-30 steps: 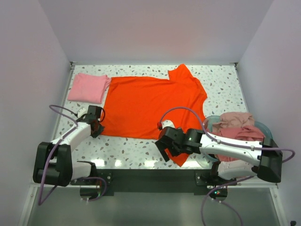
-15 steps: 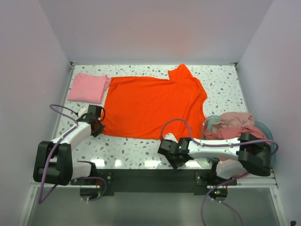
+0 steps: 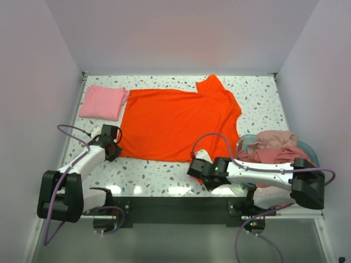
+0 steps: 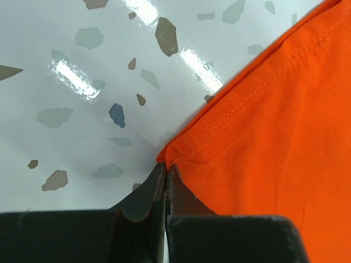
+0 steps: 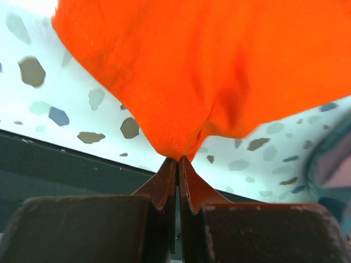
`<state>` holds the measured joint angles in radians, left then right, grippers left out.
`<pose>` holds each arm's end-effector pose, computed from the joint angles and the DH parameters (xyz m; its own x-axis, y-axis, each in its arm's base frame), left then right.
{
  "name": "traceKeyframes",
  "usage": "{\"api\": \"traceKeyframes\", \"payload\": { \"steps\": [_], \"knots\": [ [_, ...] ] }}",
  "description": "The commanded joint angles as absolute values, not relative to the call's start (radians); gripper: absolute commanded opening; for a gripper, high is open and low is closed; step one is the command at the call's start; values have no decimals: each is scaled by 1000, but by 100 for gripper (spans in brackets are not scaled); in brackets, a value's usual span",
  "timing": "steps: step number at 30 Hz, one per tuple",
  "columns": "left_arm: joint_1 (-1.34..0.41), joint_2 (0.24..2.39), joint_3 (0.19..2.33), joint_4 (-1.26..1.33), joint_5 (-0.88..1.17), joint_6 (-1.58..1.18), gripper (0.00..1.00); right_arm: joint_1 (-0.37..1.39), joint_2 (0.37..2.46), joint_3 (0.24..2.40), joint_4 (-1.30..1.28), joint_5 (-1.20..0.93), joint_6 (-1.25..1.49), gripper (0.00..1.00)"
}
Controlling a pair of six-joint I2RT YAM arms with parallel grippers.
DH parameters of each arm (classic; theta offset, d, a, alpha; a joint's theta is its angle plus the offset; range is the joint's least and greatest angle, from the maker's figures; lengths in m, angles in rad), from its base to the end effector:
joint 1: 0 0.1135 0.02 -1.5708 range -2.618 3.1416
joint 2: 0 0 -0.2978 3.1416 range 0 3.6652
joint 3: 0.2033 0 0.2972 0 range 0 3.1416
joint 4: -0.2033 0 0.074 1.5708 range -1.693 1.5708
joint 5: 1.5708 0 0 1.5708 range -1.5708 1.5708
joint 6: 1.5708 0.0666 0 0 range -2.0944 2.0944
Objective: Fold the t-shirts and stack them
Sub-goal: Fold the tshirt
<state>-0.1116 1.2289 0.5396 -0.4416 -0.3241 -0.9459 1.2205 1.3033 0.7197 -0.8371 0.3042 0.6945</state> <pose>0.2422 -0.0058 0.1312 -0.5024 -0.7173 -0.4828 -0.7463 0.6417 -0.1768 0.1004 0.2165 0.1544 -0.8244 -0.4771 -0.3044 -0.4596 0.8783 -0.1319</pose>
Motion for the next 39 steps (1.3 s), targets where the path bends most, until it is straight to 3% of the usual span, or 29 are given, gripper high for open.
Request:
{"api": "traceKeyframes", "payload": {
  "steps": [1,10,19,39],
  "knots": [
    [-106,1201,546,-456,-290,-927,0,1178,1273,814,-932,406,709,0],
    [-106,1224,656,-463,-250,-913,0,901,1252,991,-911,408,482,0],
    [-106,1344,828,-476,-271,-908,0,675,1376,1210,-868,387,302,0],
    [-97,1654,1153,-457,-386,-928,0,423,1761,1601,-692,270,46,0]
  ]
}}
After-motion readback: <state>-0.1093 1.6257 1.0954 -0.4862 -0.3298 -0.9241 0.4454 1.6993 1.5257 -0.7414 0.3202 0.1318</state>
